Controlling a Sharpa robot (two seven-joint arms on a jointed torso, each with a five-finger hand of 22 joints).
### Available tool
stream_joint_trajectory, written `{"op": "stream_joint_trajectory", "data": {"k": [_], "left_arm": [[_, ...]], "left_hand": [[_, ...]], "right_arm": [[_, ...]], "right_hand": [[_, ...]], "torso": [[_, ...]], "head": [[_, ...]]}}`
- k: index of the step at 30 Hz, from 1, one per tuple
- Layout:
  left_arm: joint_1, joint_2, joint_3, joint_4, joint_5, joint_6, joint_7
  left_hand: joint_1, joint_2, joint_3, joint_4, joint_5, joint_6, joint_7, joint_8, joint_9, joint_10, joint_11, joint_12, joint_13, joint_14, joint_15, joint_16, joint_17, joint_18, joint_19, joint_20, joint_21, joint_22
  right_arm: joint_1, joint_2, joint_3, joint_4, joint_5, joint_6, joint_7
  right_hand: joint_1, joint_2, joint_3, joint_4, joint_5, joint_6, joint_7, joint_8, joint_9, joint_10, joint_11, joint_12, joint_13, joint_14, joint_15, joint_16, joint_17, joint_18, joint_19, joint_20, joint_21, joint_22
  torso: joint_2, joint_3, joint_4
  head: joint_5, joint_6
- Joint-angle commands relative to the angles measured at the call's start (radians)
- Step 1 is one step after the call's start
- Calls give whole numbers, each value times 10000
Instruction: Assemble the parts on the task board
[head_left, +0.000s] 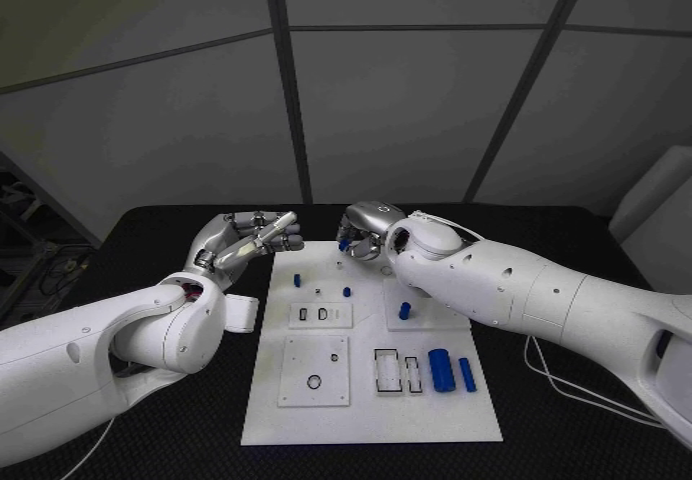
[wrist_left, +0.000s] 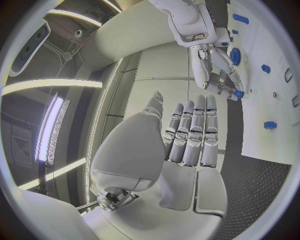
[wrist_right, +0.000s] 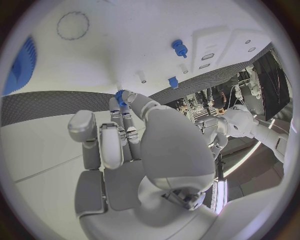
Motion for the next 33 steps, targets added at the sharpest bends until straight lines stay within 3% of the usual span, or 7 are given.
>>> {"op": "stream_joint_trajectory", "data": {"k": [1,13,25,30,33], "left_arm": [[18,9,9,11,-57,128,43],[21,-3,10,20,-57,156,44],[23,-11,10,16,-57,162,75],[23,-19,10,15,-57,168,68],[23,-27,10,13,-57,176,63]], "left_hand": [[-53,73,-33,-24,-54,-4,73,-58,-15,-19,38,-67,4,-80,23,-28,-10,-309,-1,93,-70,-10],[-60,76,-41,-28,-57,-9,77,-74,-14,-27,43,-85,5,-78,27,-44,-9,-309,-1,97,-77,-18],[-64,79,-46,-30,-58,-11,79,-81,-14,-31,45,-94,6,-76,29,-53,-8,-308,-1,99,-80,-22],[-65,80,-47,-31,-58,-11,80,-84,-14,-32,46,-97,6,-75,29,-56,-8,-308,-1,100,-82,-23],[-65,80,-47,-31,-58,-11,80,-85,-14,-32,46,-98,6,-75,29,-57,-8,-308,-1,100,-82,-23]], "right_arm": [[23,48,0,-60,-21,492,11],[23,133,-10,-213,-235,683,-261],[23,162,-13,-226,-257,551,-233],[23,136,-13,-183,-257,417,-191],[23,58,-13,-51,-258,282,-176]], "right_hand": [[-61,-26,70,-1,27,-28,44,-13,7,-24,62,-46,0,520,8,36,-1,-125,-18,34,31,-19],[-189,-138,118,47,-4,-193,100,-139,-28,-292,148,-224,-43,495,87,30,-57,-99,-163,90,-12,-135],[-357,-404,227,96,-52,-774,255,-242,-150,-1315,377,-264,-111,437,295,18,-163,-24,-512,278,-170,-484],[-443,-596,-22,122,-49,-1601,164,-233,-238,-2074,466,-196,-99,286,373,-199,-604,71,-883,375,-431,-953],[-427,-630,-247,122,-35,-1927,16,-234,-233,-2339,519,-137,-91,227,404,-264,-748,103,-1014,425,-545,-1142]], "torso": [[3,-1,-6],[5,1,-11],[7,5,-14],[8,3,-21],[4,4,-24]], "head": [[8,-19],[15,-37],[4,-44],[-1,-40],[-8,-42]]}}
